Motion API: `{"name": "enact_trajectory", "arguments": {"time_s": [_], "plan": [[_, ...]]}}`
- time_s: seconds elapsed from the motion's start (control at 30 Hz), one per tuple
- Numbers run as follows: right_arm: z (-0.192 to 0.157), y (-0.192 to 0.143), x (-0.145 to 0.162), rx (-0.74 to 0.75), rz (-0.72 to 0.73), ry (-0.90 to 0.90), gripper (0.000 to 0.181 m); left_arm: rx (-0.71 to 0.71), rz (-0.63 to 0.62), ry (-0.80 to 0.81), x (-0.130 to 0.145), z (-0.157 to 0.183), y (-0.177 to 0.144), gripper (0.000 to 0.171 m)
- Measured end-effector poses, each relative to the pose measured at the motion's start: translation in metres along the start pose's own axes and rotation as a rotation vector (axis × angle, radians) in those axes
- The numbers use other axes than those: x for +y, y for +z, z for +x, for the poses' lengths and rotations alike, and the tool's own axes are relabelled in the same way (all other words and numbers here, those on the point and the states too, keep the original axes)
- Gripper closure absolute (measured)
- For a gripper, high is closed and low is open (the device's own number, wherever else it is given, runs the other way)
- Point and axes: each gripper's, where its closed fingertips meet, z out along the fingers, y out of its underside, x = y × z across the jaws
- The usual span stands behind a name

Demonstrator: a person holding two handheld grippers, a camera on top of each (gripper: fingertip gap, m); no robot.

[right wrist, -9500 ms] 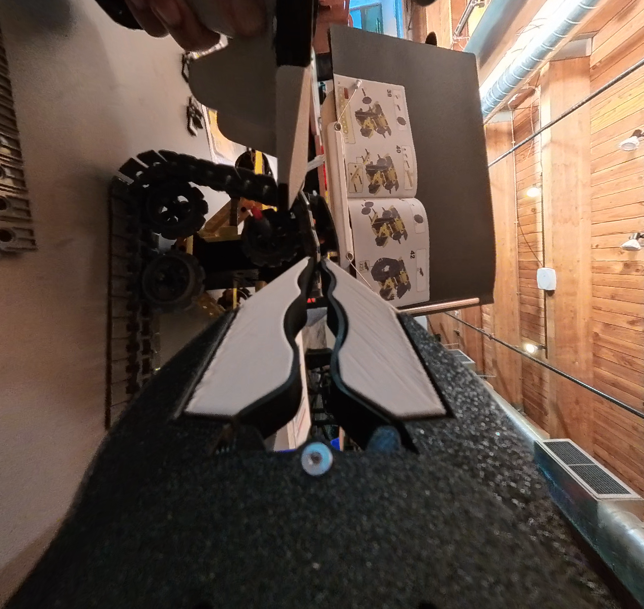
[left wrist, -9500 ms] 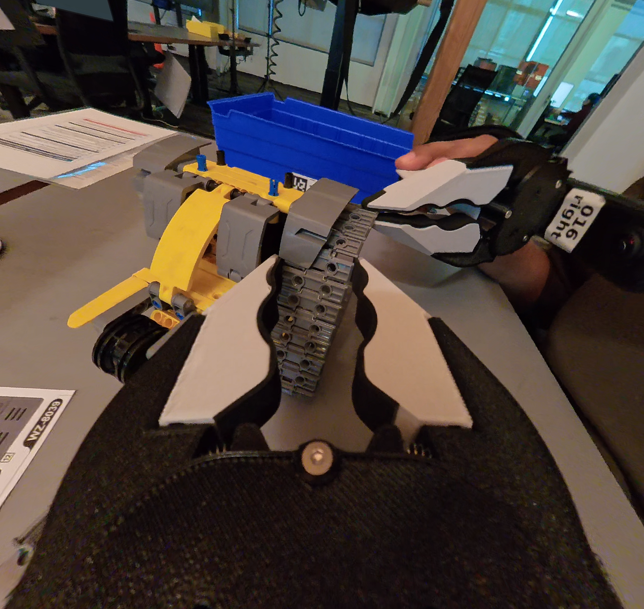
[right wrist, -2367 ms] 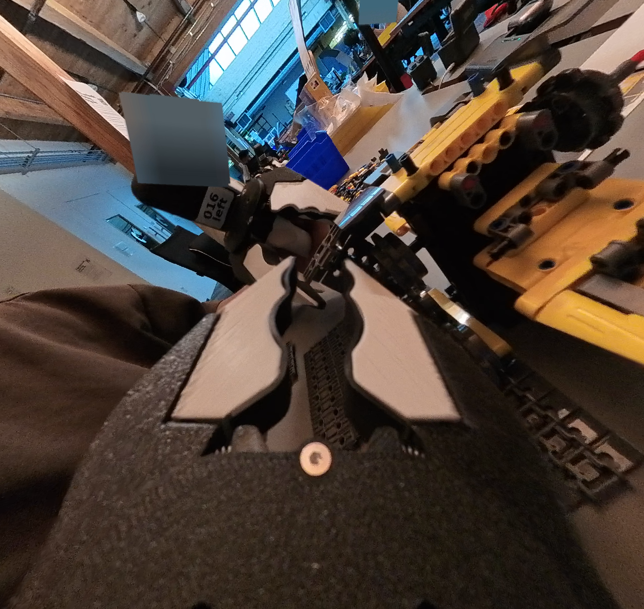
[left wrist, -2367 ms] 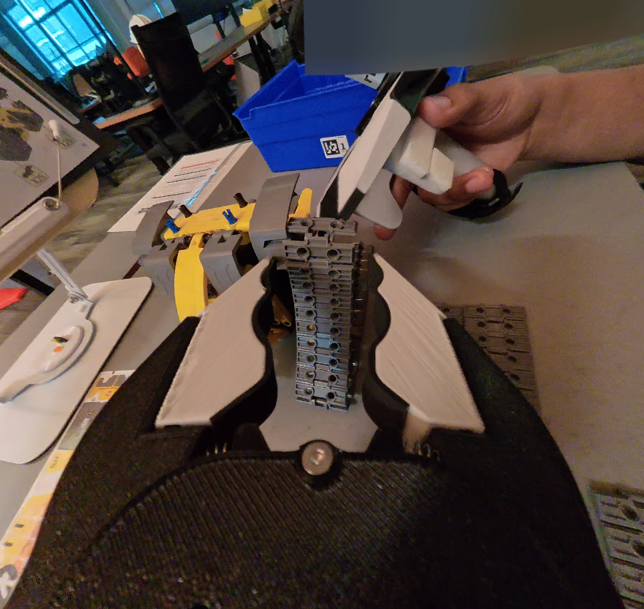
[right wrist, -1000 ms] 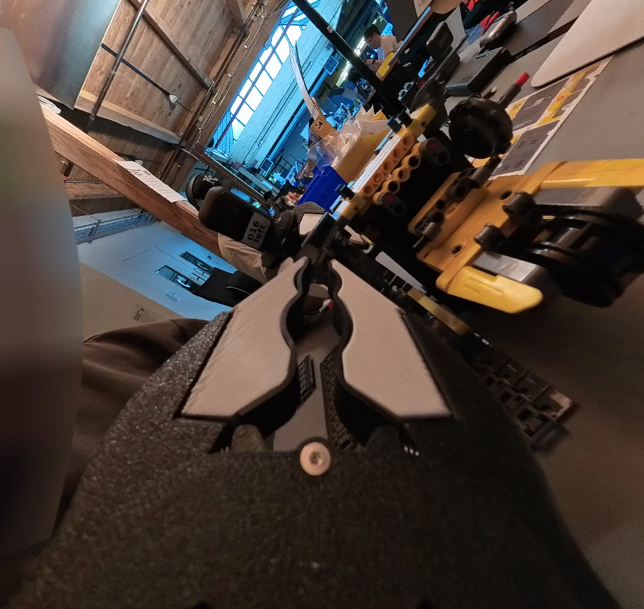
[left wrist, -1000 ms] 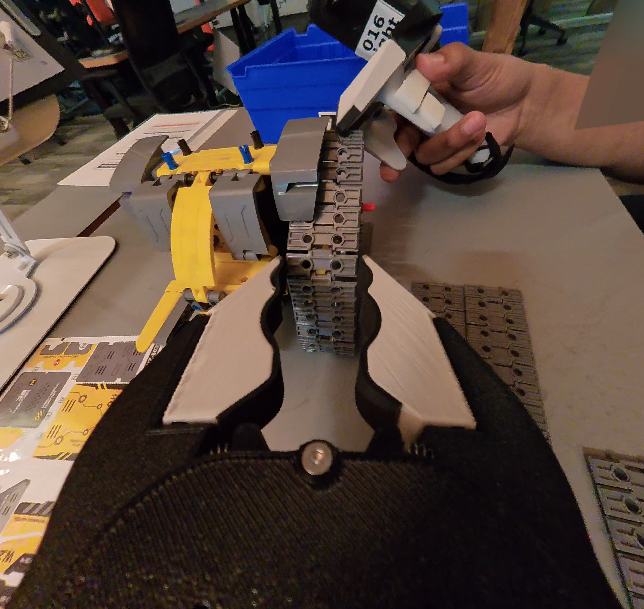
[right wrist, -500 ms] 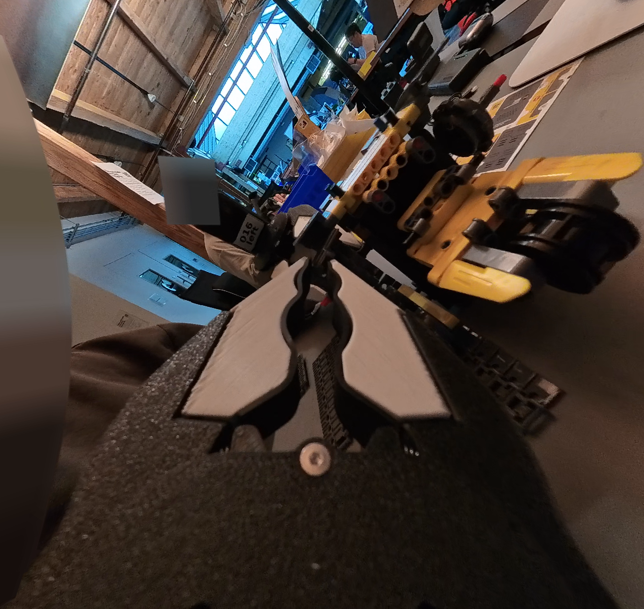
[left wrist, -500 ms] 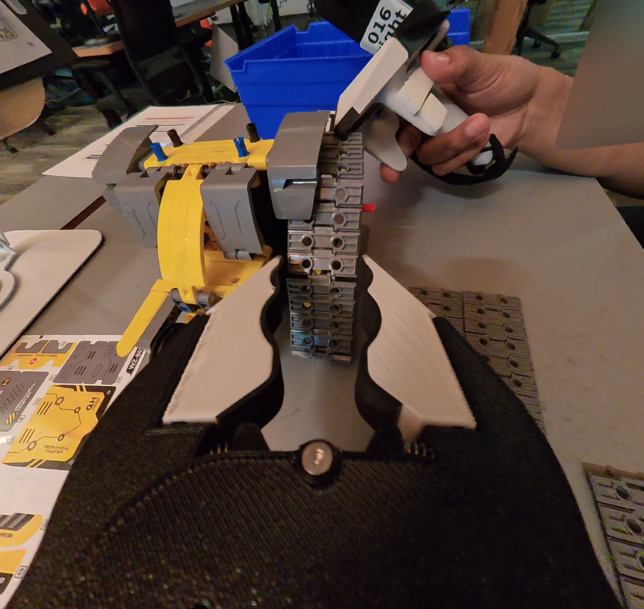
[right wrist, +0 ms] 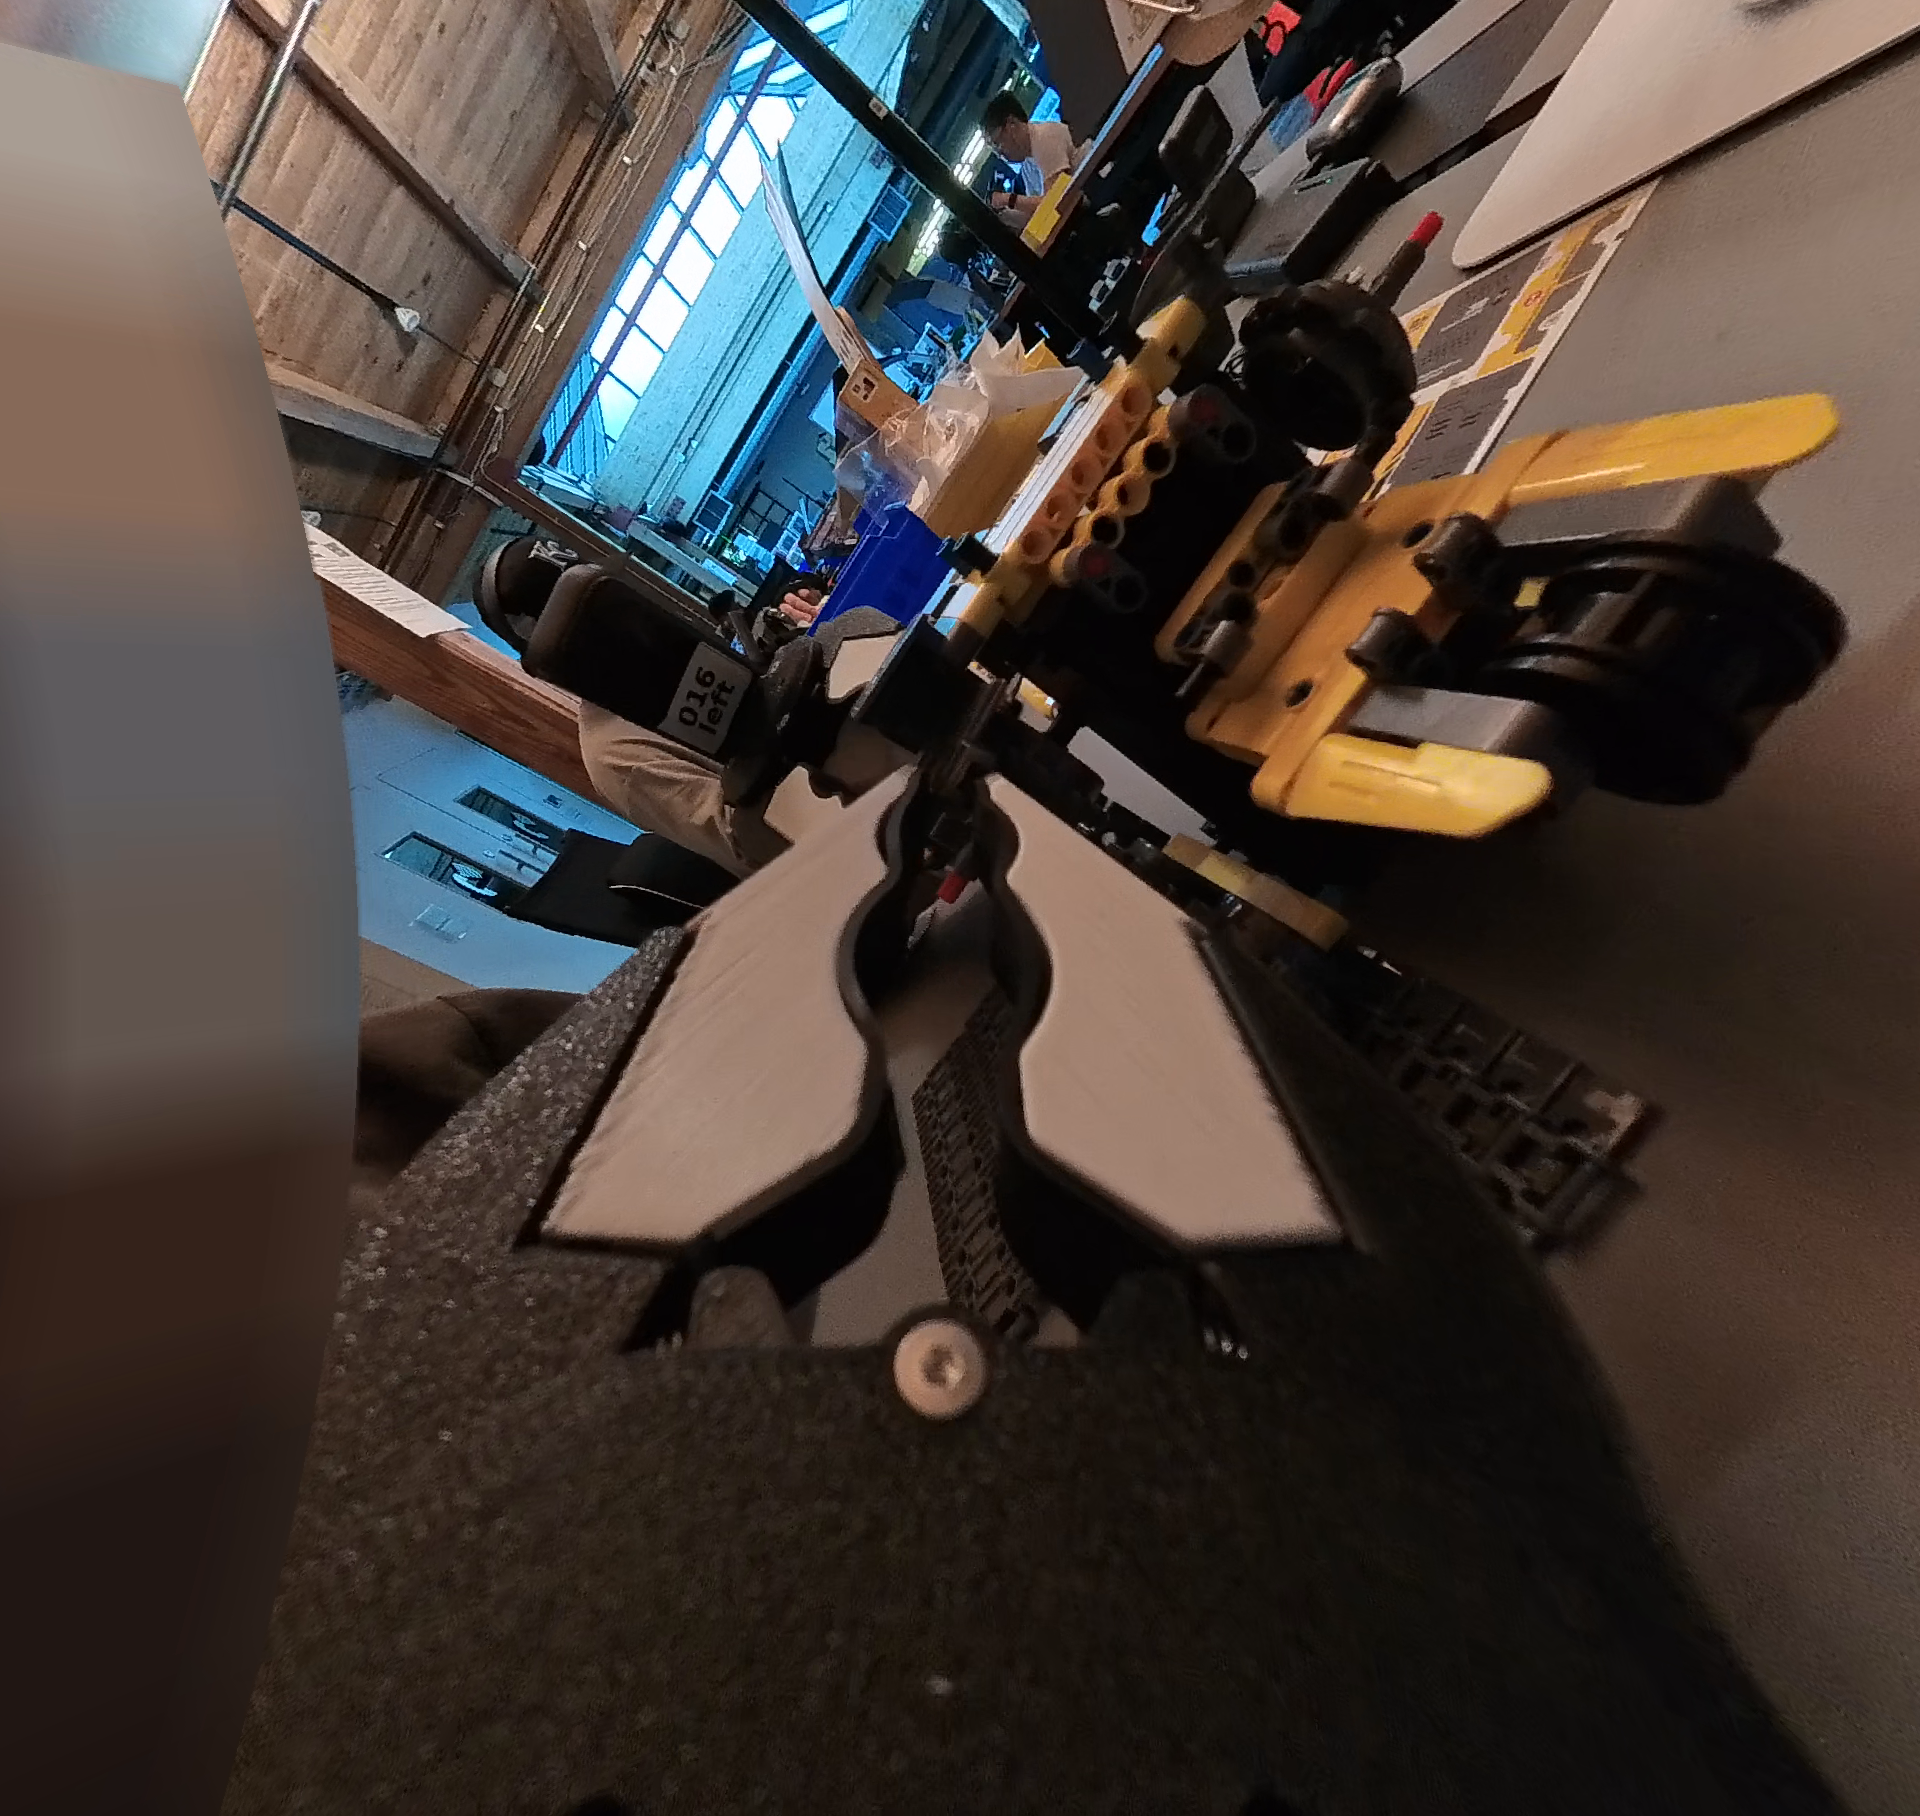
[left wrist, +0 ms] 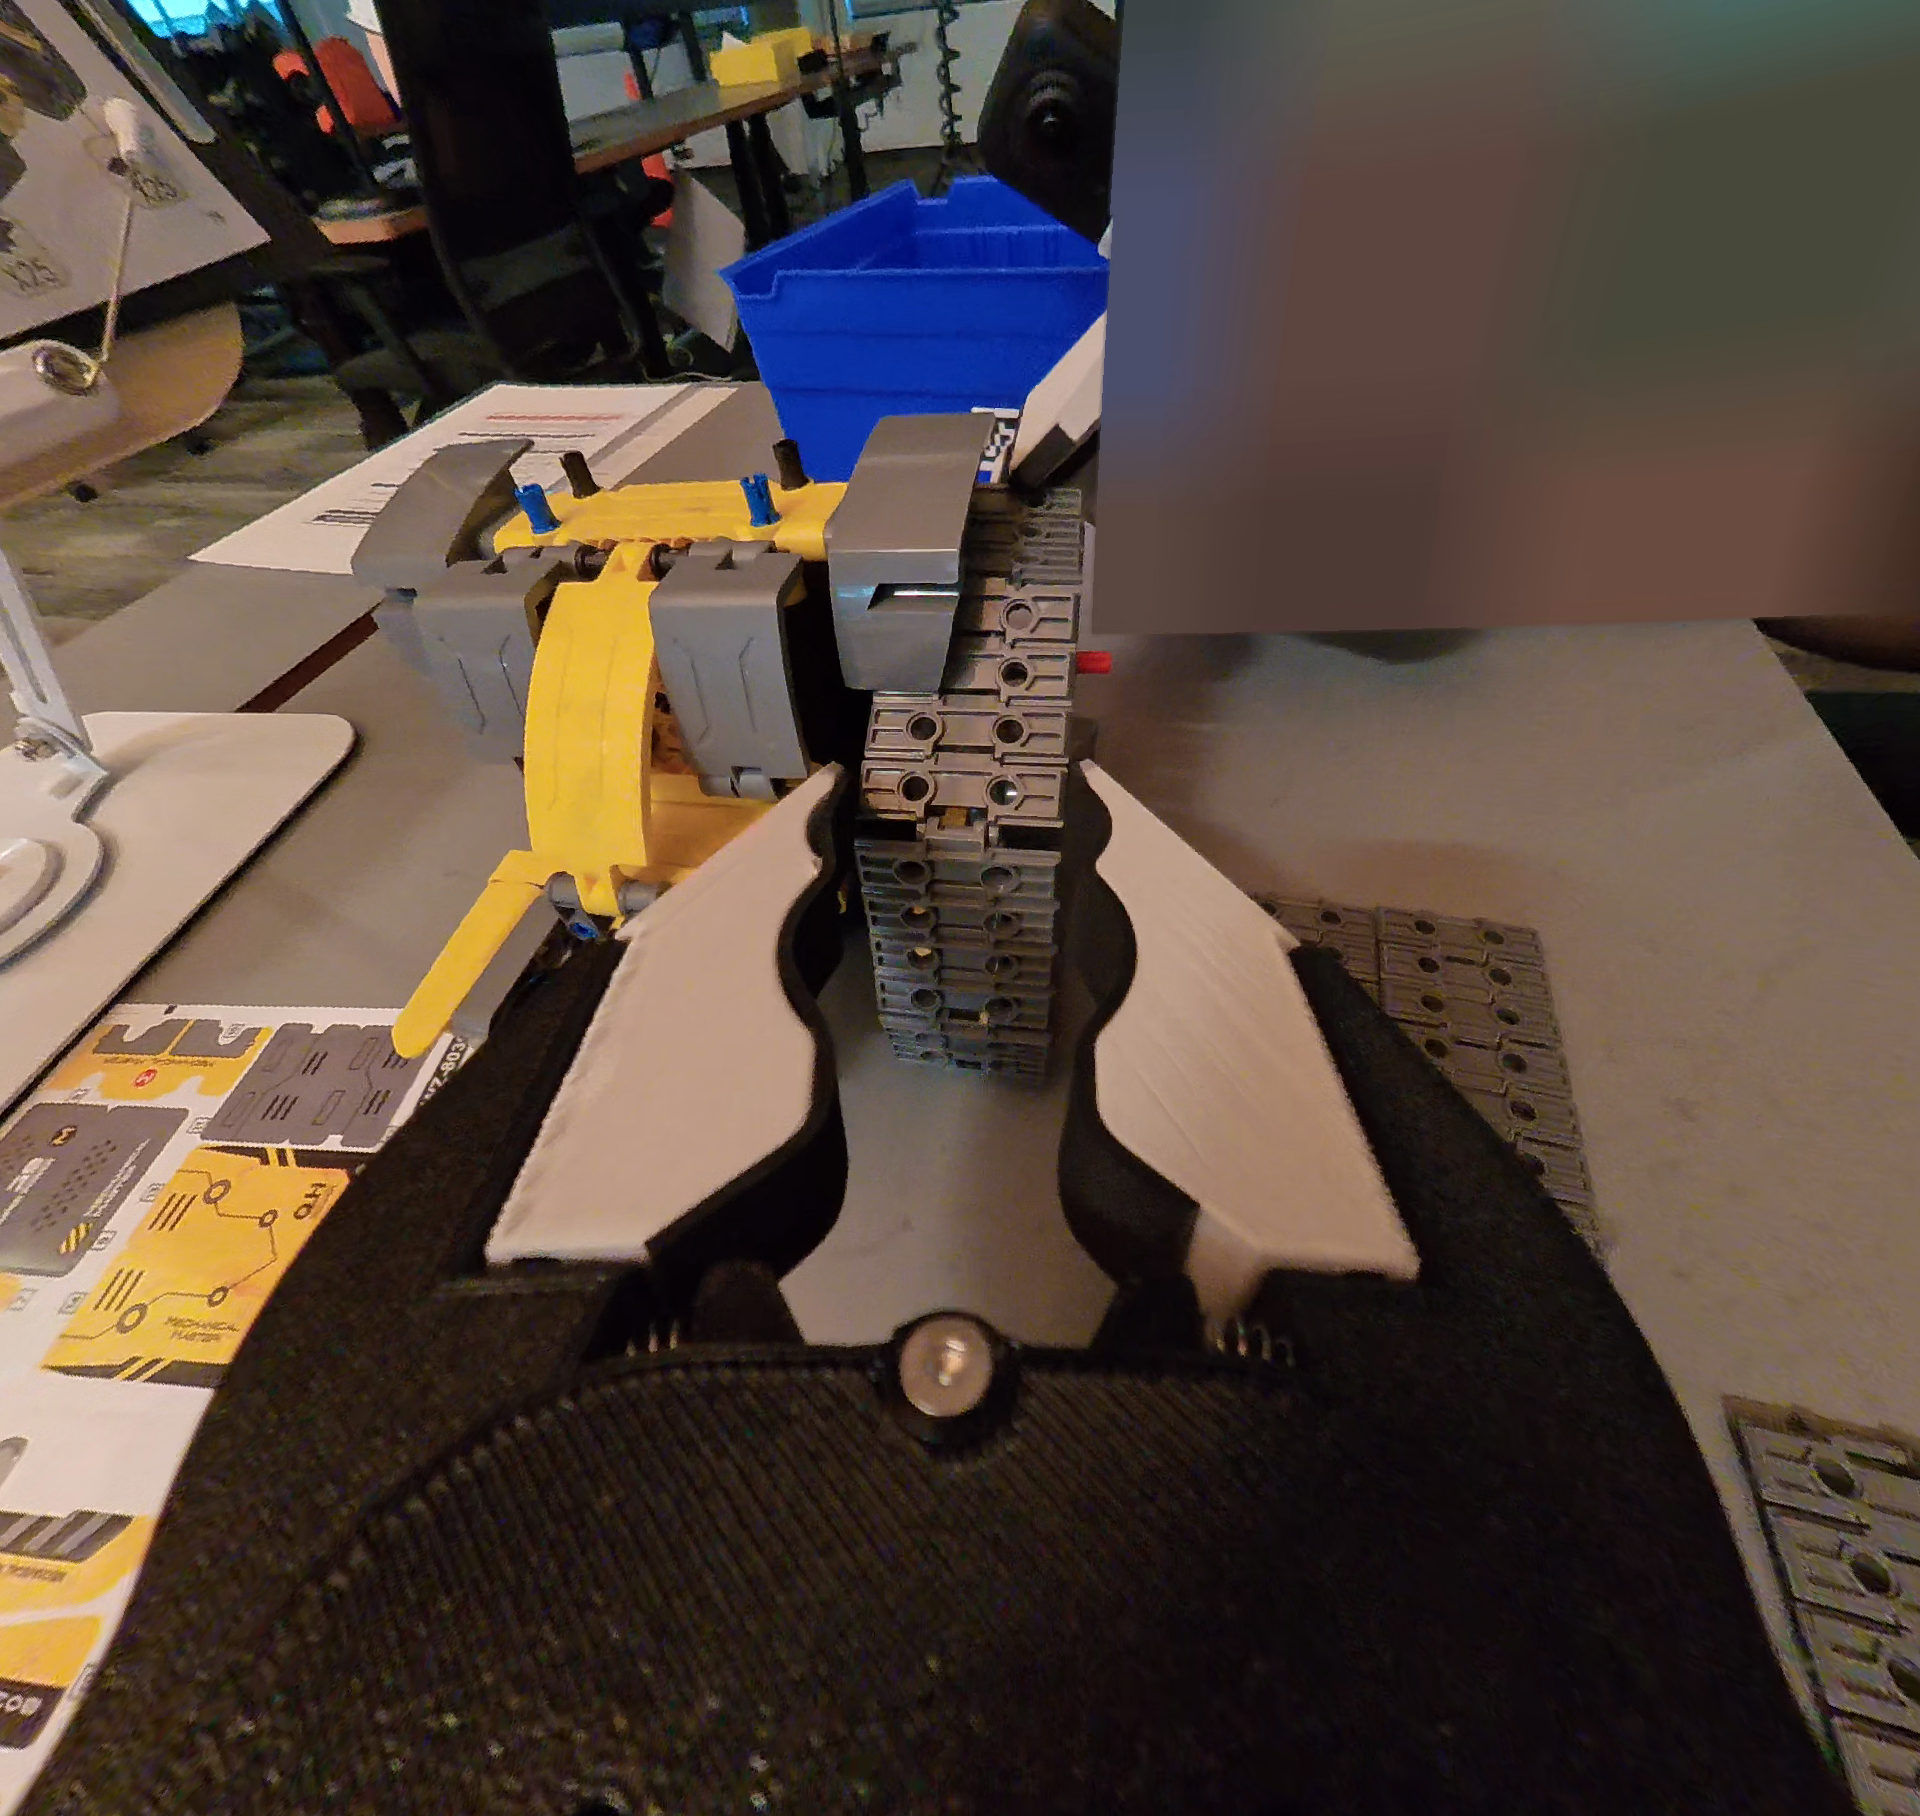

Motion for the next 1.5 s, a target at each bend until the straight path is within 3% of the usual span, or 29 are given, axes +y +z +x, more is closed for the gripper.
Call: {"name": "enact_trajectory", "arguments": {"time_s": [0.93, 1.27, 1.5], "plan": [[0.004, -0.004, -0.008, -0.002, 0.037, 0.071, 0.174, -0.028, 0.009, -0.007, -0.001, -0.001, 0.007, 0.135], [0.003, -0.003, -0.011, 0.026, 0.053, 0.000, 0.174, -0.056, -0.039, 0.000, 0.008, -0.002, 0.015, 0.134], [0.004, -0.005, -0.015, 0.053, 0.076, -0.045, 0.174, -0.073, -0.008, -0.020, 0.003, -0.004, 0.015, 0.135]]}}
